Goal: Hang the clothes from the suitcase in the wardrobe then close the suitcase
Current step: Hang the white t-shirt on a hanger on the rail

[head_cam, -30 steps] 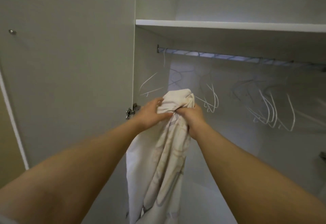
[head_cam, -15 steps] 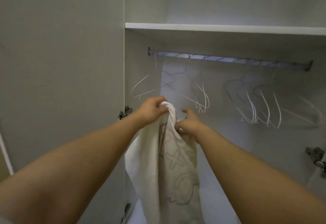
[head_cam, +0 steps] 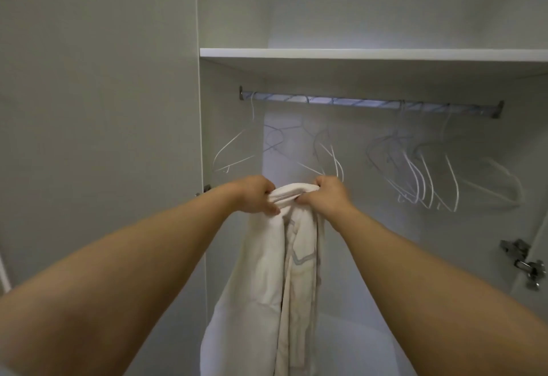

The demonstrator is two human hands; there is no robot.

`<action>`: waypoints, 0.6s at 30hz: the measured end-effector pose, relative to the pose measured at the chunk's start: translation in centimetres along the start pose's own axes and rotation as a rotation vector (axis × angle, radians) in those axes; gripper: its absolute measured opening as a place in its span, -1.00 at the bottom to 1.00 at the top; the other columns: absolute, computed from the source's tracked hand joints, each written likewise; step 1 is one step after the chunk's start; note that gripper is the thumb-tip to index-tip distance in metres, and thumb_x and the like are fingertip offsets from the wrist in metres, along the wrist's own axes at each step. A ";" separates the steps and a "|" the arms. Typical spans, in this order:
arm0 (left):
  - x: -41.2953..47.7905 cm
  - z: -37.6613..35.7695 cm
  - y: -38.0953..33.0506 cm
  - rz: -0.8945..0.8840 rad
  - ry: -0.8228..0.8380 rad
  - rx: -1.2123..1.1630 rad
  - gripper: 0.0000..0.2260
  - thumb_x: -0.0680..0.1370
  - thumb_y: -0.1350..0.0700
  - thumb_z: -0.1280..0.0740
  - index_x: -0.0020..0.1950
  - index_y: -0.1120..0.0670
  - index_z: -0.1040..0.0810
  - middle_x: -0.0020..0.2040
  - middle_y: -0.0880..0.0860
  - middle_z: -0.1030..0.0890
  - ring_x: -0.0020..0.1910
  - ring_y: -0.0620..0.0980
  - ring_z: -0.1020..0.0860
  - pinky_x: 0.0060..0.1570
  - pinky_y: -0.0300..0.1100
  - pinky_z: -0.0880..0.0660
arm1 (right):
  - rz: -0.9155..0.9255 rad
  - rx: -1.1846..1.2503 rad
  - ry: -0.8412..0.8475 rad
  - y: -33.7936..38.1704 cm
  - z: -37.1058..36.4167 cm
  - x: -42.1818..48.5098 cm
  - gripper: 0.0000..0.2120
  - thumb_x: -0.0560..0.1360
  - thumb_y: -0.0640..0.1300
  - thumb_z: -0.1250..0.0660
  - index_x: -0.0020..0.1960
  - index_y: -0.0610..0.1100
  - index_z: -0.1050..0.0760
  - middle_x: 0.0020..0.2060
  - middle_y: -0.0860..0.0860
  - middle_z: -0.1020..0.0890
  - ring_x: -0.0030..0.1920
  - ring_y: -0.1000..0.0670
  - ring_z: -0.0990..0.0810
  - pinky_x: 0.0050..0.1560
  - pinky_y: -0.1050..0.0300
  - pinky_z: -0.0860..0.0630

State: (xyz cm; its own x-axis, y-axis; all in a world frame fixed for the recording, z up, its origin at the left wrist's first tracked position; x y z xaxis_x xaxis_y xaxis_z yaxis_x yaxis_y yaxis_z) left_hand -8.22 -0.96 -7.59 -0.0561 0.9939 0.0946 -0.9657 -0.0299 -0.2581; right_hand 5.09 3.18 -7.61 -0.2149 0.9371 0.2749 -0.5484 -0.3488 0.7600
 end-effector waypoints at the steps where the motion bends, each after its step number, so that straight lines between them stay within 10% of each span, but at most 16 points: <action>1: 0.1 0.1 0.6 0.037 -0.009 0.099 -0.71 0.53 -0.01 -0.33 0.15 0.13 -0.56 0.07 0.12 -0.59 0.02 0.09 -0.53 -0.08 -0.20 -0.41 | 0.008 0.015 0.006 0.3 -0.1 0.0 -0.57 0.35 -0.23 -0.44 -0.45 -0.08 -0.18 -0.48 0.01 -0.30 -0.38 -0.03 -0.30 -0.39 0.14 -0.21; 5: -0.7 1.4 2.9 0.296 -0.110 0.075 -0.69 0.57 -0.07 -0.20 0.16 0.10 -0.54 0.08 0.13 -0.58 0.04 0.15 -0.57 -0.07 -0.12 -0.49 | 0.024 0.199 0.043 2.0 -1.1 -0.6 -0.57 0.34 -0.29 -0.43 -0.46 -0.08 -0.20 -0.49 -0.01 -0.31 -0.42 0.00 -0.28 -0.41 0.16 -0.19; 8: -1.5 -0.9 3.9 0.447 -0.010 -0.599 -0.71 0.63 0.05 -0.10 -0.14 0.21 -0.45 -0.27 0.15 -0.48 -0.37 0.07 -0.48 -0.34 -0.09 -0.52 | 0.000 0.342 0.117 3.0 -1.7 -1.4 -0.66 0.40 -0.23 -0.42 -0.42 -0.10 -0.30 -0.45 -0.03 -0.38 -0.41 0.01 -0.34 -0.40 0.19 -0.24; 11: -1.9 -0.5 3.8 0.421 -0.060 -0.969 -0.76 0.58 0.22 -0.10 -0.24 0.21 -0.44 -0.30 0.15 -0.51 -0.36 0.05 -0.50 -0.27 -0.13 -0.53 | -0.139 0.472 0.235 2.7 -2.6 -1.8 -0.78 0.54 -0.07 -0.25 -0.24 -0.12 -0.47 -0.36 -0.06 -0.50 -0.36 -0.01 -0.44 -0.32 0.21 -0.35; 16: -2.2 1.7 2.9 0.409 -0.225 -1.586 -0.73 0.52 0.16 -0.10 -0.40 0.11 -0.25 -0.48 0.03 -0.35 -0.51 0.00 -0.37 -0.29 -0.22 -0.38 | -0.225 0.258 0.341 0.8 -4.5 -2.3 -0.64 0.53 -0.20 -0.24 0.32 -0.11 -0.40 0.04 -0.14 -0.58 -0.17 -0.09 -0.54 -0.31 0.19 -0.44; 18: -2.2 2.8 2.8 0.403 -0.320 -1.683 -0.71 0.54 0.13 -0.17 -0.37 0.11 -0.25 -0.48 0.02 -0.30 -0.52 -0.01 -0.37 -0.39 -0.25 -0.37 | -0.264 0.103 0.451 -0.2 -5.7 -3.3 -0.73 0.51 -0.21 -0.27 0.20 -0.17 -0.39 -0.12 -0.11 -0.60 -0.27 -0.04 -0.55 -0.38 0.21 -0.46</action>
State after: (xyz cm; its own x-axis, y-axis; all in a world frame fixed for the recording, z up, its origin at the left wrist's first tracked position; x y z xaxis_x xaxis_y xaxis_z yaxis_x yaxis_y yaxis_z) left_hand -11.51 -3.49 -5.86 -0.4467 0.8885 -0.1047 0.3955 0.0911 -0.9140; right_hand 1.35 0.09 -12.01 -0.4191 0.8863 -0.1971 -0.5536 -0.0774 0.8292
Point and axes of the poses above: each hand's wrist, its own x-axis towards the middle knuckle, its own z-axis out of the back of the hand, y = z × x, the point moved 9 cm from there along x, towards the middle knuckle
